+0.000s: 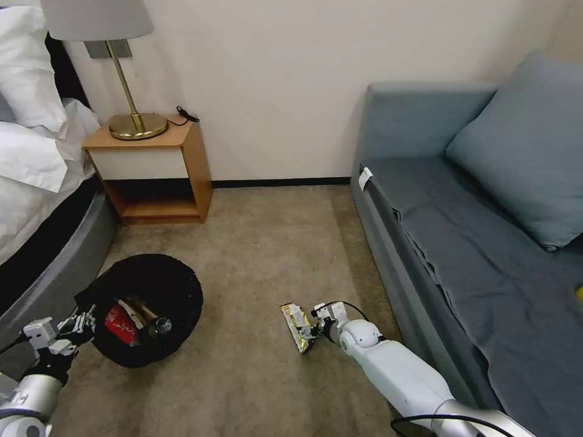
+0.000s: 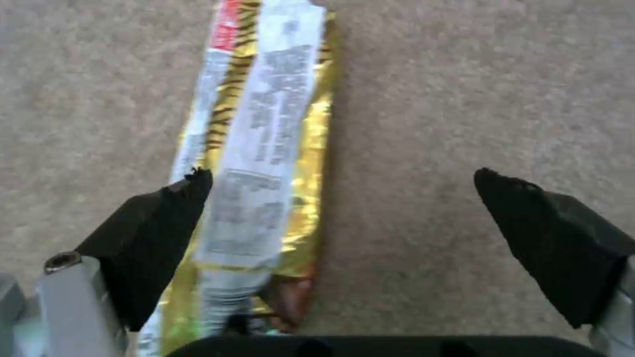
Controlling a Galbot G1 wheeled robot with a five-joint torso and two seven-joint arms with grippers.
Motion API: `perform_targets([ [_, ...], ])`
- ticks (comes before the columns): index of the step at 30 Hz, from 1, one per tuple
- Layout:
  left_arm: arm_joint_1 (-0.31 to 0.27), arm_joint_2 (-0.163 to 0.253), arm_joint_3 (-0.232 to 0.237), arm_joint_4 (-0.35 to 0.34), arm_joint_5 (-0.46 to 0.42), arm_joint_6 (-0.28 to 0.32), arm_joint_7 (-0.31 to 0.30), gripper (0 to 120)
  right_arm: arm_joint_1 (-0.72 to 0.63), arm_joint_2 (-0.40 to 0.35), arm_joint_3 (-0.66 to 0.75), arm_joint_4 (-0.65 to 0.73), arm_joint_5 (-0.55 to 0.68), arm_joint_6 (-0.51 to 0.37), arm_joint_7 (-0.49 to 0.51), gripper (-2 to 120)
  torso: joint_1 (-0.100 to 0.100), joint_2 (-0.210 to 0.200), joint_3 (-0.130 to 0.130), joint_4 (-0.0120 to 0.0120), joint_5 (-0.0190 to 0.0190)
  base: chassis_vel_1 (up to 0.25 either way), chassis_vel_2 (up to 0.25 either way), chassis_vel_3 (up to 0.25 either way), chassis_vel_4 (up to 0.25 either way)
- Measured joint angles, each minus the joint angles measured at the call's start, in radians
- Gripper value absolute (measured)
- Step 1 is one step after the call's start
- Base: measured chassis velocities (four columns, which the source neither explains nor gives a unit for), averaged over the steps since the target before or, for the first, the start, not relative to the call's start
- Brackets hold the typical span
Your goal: Pick up the trash bin, then pick up the garbage on the floor and place it into the trash bin.
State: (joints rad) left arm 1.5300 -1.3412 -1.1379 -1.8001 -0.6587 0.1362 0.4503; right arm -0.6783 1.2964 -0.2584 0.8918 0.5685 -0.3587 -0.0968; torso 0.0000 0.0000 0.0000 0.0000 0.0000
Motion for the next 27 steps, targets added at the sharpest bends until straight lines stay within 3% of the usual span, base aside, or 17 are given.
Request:
perform_targets([
  [27, 0.011, 0.0, 0.0, 0.01, 0.0, -0.015, 0.01, 4, -0.004, 0.04, -0.016, -0.001, -0.029, 0.024, 0.006, 100, 0.0, 0.0, 0.0, 0.0002, 0.0002, 0.0, 0.0, 0.0, 0.0],
])
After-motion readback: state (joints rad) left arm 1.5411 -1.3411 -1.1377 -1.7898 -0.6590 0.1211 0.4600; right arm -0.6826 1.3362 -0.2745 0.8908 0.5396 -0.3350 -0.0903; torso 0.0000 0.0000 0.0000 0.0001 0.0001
